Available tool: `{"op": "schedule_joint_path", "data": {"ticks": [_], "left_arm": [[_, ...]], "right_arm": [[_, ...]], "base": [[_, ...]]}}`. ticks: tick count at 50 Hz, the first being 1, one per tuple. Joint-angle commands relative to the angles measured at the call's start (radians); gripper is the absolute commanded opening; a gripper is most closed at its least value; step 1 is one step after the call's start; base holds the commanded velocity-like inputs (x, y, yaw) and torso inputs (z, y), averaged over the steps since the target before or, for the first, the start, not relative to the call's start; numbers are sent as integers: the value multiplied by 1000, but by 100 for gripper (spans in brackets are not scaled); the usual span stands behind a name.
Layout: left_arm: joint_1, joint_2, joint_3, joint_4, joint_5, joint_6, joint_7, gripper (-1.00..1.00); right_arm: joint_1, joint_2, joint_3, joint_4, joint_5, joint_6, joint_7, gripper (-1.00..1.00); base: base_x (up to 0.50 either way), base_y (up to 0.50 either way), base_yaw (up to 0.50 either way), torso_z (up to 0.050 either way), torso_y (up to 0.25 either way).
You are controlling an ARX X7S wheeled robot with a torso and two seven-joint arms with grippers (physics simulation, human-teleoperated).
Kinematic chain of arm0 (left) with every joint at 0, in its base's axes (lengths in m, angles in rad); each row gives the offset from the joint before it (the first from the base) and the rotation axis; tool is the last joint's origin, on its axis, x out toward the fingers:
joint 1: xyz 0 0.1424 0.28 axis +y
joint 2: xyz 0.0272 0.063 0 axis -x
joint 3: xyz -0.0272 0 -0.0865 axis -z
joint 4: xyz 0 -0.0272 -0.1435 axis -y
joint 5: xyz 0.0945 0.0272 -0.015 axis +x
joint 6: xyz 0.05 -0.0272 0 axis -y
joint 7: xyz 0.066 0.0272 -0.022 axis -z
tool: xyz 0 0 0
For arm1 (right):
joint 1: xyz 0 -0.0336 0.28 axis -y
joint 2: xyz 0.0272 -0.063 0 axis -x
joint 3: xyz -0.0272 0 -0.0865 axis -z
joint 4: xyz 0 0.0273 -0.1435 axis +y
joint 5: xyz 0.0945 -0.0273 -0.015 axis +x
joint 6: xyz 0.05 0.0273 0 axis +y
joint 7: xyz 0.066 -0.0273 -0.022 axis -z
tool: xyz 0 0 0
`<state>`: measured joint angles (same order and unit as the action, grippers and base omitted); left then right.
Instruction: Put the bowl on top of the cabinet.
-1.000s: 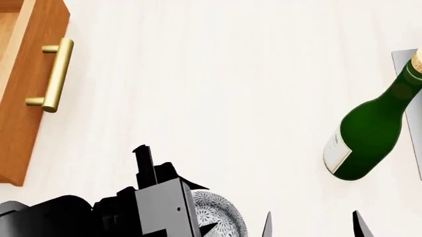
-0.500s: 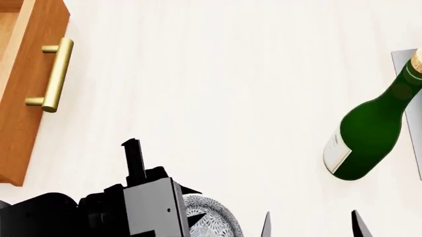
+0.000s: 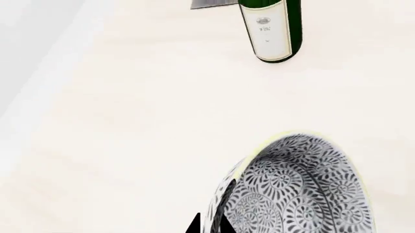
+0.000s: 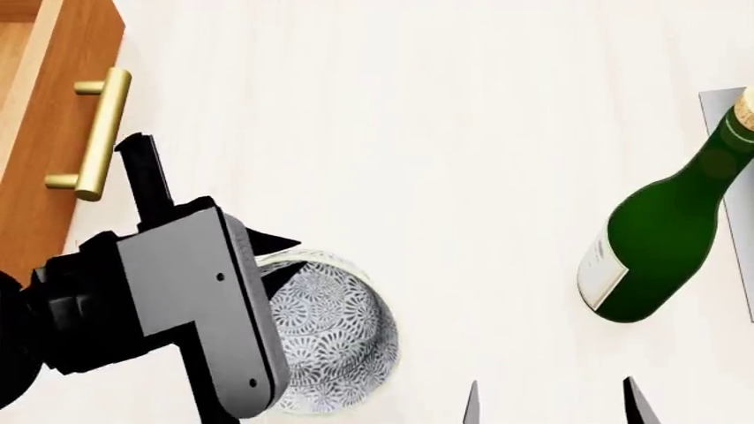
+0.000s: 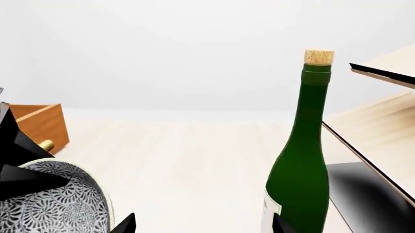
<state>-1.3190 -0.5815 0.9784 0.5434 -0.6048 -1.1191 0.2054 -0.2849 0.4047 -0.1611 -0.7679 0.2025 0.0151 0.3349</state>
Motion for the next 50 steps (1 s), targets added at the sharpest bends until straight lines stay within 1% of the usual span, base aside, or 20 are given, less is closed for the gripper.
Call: {"op": "schedule_joint_path", "data": {"ticks": [1, 2, 4, 5, 6, 9, 10, 11, 14, 15, 18, 21, 24, 29, 30, 33, 35, 36, 40, 50], "left_arm": [[-77, 17, -113, 56, -33, -90, 1, -100], [-99, 27, -155, 67, -51, -119, -14, -100], [-104, 35, -190, 64, -57, -118, -29, -100], [-114, 37, -195, 52, -46, -112, -35, -100], [-119, 29, -182, 47, -6, -76, -52, -100], [-139, 38, -195, 14, 23, -71, -79, -100], [-141, 41, -217, 10, 13, -65, -77, -100], [-158, 55, -262, 1, -3, -86, -90, -100], [-185, 67, -300, -3, -19, -117, -104, -100], [-197, 86, -344, -17, -35, -145, -122, -100], [-206, 108, -411, -35, -53, -150, -140, -100], [-221, 119, -437, -57, -39, -150, -168, -100], [-249, 139, -469, -121, -7, -151, -212, -100], [-273, 153, -516, -203, 15, -154, -247, -100], [-288, 158, -550, -236, 16, -154, -256, -100], [-319, 169, -600, -298, 25, -157, -277, -100], [-350, 170, -614, -363, 59, -161, -313, -100], [-367, 178, -644, -415, 69, -162, -331, -100], [-397, 173, -683, -473, 81, -156, -345, -100], [-471, 158, -722, -530, 92, -182, -365, -100]], "right_arm": [[-3, -15, 21, -2, -20, -10, -24, 100], [-5, -15, 19, -2, -23, -11, -24, 100], [-6, -14, 20, -4, -22, -12, -23, 100], [-7, -13, 20, -6, -21, -11, -22, 100], [-7, -13, 20, -6, -22, -10, -22, 100], [-7, -11, 20, -6, -20, -10, -21, 100], [-7, -11, 20, -6, -19, -9, -21, 100], [-5, -11, 19, -5, -19, -8, -21, 100], [-3, -11, 18, -5, -20, -6, -19, 100], [-2, -11, 19, -5, -19, -4, -18, 100], [-4, -10, 19, -6, -19, -6, -16, 100], [-3, -9, 19, -5, -17, -6, -15, 100], [0, -8, 20, -3, -13, -6, -15, 100], [-1, -7, 19, -2, -14, -7, -13, 100], [-1, -6, 19, -2, -13, -7, -13, 100], [1, -6, 16, 0, -15, -6, -12, 100], [1, -6, 14, -1, -17, -4, -12, 100], [2, -6, 12, 0, -18, -4, -12, 100], [3, -4, 10, 1, -19, -2, -11, 100], [1, -1, 6, 1, -22, -4, -9, 100]], "base": [[0, 0, 0, 0, 0], [0, 0, 0, 0, 0], [0, 0, 0, 0, 0], [0, 0, 0, 0, 0], [0, 0, 0, 0, 0], [0, 0, 0, 0, 0], [0, 0, 0, 0, 0], [0, 0, 0, 0, 0], [0, 0, 0, 0, 0], [0, 0, 0, 0, 0], [0, 0, 0, 0, 0], [0, 0, 0, 0, 0], [0, 0, 0, 0, 0], [0, 0, 0, 0, 0], [0, 0, 0, -14, 205], [0, 0, 0, -15, 245], [0, 0, 0, -17, 250], [0, 0, 0, -17, 250], [0, 0, 0, -17, 250], [0, 0, 0, -17, 250]]}}
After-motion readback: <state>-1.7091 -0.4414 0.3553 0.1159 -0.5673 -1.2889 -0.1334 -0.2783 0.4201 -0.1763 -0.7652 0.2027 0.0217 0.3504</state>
